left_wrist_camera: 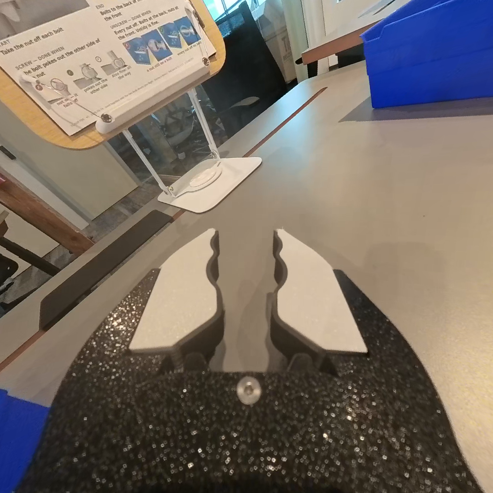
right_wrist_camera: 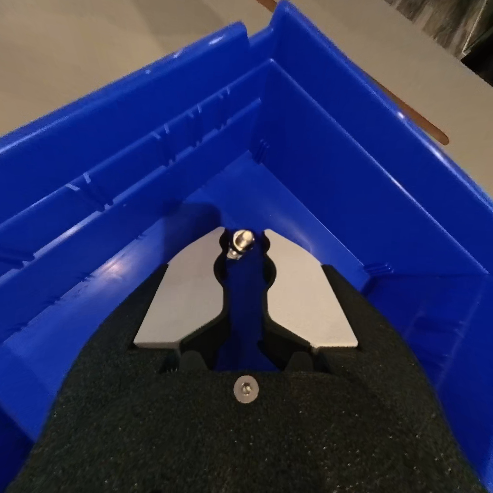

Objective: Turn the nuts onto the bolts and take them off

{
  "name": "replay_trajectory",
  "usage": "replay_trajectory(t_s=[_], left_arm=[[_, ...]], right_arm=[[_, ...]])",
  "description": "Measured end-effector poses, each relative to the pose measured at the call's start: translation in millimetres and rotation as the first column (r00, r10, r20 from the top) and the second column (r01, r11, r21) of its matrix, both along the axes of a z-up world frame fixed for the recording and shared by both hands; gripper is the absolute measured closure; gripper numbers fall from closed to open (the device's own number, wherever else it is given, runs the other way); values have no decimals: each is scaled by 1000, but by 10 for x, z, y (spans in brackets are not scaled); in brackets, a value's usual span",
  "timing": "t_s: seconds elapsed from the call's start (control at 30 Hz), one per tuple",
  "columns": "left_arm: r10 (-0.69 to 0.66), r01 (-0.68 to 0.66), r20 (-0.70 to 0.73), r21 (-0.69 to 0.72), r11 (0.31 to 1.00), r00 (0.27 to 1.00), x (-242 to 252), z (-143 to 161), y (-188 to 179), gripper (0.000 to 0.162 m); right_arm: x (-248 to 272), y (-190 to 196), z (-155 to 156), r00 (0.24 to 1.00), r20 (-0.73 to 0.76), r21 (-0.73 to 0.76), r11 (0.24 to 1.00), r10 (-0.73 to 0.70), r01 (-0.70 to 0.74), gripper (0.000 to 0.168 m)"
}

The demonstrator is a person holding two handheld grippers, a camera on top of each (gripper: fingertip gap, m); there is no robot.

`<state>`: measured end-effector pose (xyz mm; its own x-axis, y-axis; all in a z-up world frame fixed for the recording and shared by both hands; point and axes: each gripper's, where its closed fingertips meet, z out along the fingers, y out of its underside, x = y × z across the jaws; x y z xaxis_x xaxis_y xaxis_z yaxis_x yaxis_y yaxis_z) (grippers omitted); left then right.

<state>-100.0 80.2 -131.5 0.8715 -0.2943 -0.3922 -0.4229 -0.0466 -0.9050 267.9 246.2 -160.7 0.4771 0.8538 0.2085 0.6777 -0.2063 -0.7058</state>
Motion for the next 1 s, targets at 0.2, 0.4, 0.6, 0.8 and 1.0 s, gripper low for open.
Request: replay_trajectory(t_s=[0.2, 0.4, 0.6, 0.8, 1.0], left_arm=[[1, -1, -2, 0, 1000, 1000, 1, -1, 2, 124], [4, -4, 0, 5, 1000, 1000, -5, 5, 0, 123], [6, -6, 14, 13, 1000, 1000, -18, 22, -7, 122], [10, -10, 33, 19, 1000, 999, -39, 41, -9, 122], [12, -12, 28, 21, 1000, 1000, -41, 38, -10, 121]], right_arm=[[-137, -100, 502, 994, -103, 48, 998, -25, 30, 145], [-1041, -982, 1830, 945, -288, 309, 949, 154, -60, 152], [-2310, -1606, 1575, 850, -379, 278, 921, 366, -272, 152], [-2887, -1205, 677, 862, -423, 219, 955, 279, -202, 153], [-2863, -1134, 353, 843, -472, 241, 958, 257, -158, 158]])
